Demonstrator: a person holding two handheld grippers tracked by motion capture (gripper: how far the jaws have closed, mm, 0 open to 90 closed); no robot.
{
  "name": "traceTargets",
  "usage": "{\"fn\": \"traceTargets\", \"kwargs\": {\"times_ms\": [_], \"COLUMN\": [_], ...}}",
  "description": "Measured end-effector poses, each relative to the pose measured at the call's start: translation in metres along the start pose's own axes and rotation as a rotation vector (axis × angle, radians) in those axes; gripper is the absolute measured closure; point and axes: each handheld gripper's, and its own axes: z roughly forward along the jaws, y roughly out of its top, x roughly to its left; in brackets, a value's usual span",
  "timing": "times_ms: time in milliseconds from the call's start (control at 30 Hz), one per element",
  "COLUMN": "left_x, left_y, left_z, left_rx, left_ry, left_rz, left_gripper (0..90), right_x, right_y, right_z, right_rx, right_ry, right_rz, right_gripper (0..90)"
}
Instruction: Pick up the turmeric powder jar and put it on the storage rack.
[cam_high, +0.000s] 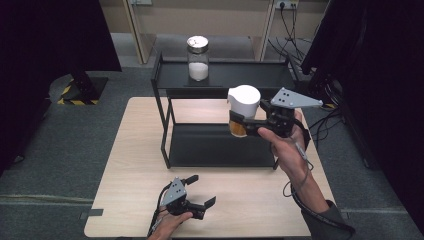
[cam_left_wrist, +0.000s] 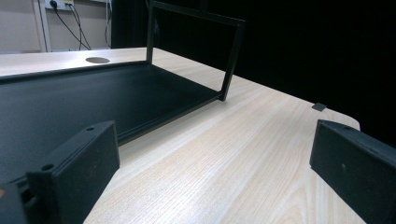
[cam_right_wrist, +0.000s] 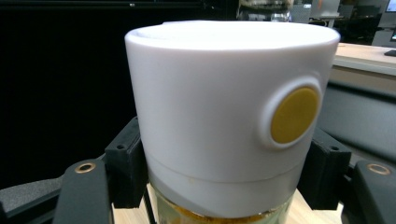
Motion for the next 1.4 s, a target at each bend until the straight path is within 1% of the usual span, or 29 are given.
{"fn": "traceTargets", "kwargs": {"times_ms": [67,133,167,200,400,533,633,933,1200,1400], "left_x": [0.0,0.0,0.0,0.0,0.0,0.0,0.0,0.0,0.0,-0.001], "left_y": [0.0,0.0,0.0,0.0,0.0,0.0,0.0,-0.001,-0.001,-0.001], "left_z": [0.0,0.0,0.0,0.0,0.0,0.0,0.0,0.0,0.0,0.0], "left_rx": [0.001,0.0,0.0,0.0,-0.001,0.001,0.0,-0.001,0.001,-0.005], "left_ry": [-0.001,-0.001,-0.001,0.0,-0.001,-0.004,-0.004,-0.005,-0.007,-0.008], "left_rz": [0.0,0.001,0.001,-0.001,-0.001,0.0,0.0,-0.001,-0.004,-0.004], "left_gripper": [0.7,0.7,0.7,0.7,0.7,0.7,0.7,0.7,0.7,0.7], "right_x": [-0.001,0.0,0.0,0.0,-0.002,0.001,0.0,-0.008,-0.013,-0.017], "right_y": [0.006,0.013,0.02,0.02,0.04,0.052,0.06,0.073,0.081,0.084], "right_z": [0.002,0.005,0.007,0.007,0.014,0.019,0.024,0.041,0.054,0.065], "right_rx": [-0.001,0.0,0.0,0.0,-0.003,-0.004,0.001,0.008,0.005,0.007], "right_ry": [0.002,-0.001,-0.007,-0.007,-0.016,-0.047,-0.061,-0.103,-0.168,-0.203], "right_rz": [0.004,-0.003,-0.005,-0.005,-0.003,-0.021,-0.02,-0.01,0.005,0.006], "right_gripper": [30.9,30.9,30.9,30.9,30.9,30.9,30.9,30.9,30.9,30.9]}}
